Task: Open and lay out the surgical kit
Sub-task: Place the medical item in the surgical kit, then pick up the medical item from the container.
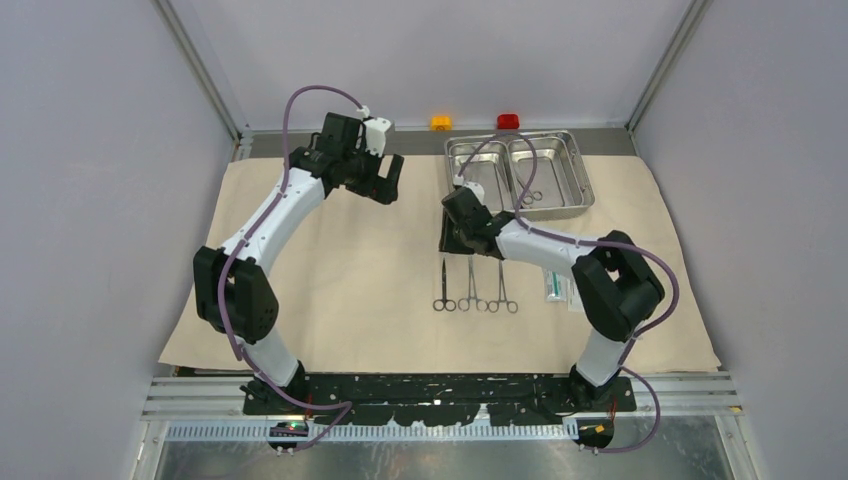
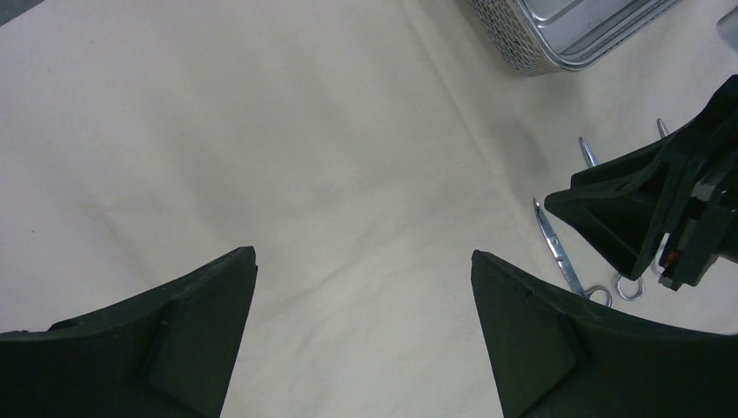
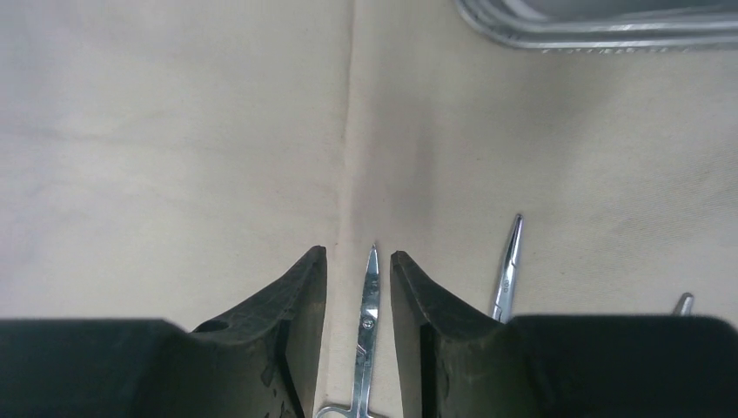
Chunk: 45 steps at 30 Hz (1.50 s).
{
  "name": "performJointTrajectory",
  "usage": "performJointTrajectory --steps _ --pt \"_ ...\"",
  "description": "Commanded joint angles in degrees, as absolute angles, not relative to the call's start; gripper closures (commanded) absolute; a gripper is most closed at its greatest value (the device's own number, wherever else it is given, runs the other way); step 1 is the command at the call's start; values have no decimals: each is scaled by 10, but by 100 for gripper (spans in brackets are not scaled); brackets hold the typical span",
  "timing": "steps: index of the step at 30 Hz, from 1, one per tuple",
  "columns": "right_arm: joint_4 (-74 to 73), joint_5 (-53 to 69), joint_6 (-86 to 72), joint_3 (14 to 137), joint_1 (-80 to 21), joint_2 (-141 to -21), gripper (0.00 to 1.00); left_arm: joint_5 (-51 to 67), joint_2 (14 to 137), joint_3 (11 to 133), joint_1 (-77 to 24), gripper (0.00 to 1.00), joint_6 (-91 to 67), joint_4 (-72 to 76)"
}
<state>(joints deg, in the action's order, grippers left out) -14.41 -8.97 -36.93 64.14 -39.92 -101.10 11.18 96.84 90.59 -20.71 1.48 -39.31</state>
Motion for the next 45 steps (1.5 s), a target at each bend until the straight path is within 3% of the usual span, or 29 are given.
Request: performJointTrajectory --steps 1,14,24,40,45 --pt "-142 -111 -338 673 -373 -961 61 119 959 925 -208 3 11 -384" --pt "-160 -63 -202 754 -180 -928 60 127 935 910 -208 0 36 -346" --pt "-281 -24 -81 961 -74 -1095 64 188 946 923 -209 0 87 -363" --pt "-481 75 114 1225 -24 -1326 64 264 1062 1013 -212 0 183 -453" --pt "-509 103 135 1258 -23 -1358 64 269 1102 1046 -213 0 171 -460"
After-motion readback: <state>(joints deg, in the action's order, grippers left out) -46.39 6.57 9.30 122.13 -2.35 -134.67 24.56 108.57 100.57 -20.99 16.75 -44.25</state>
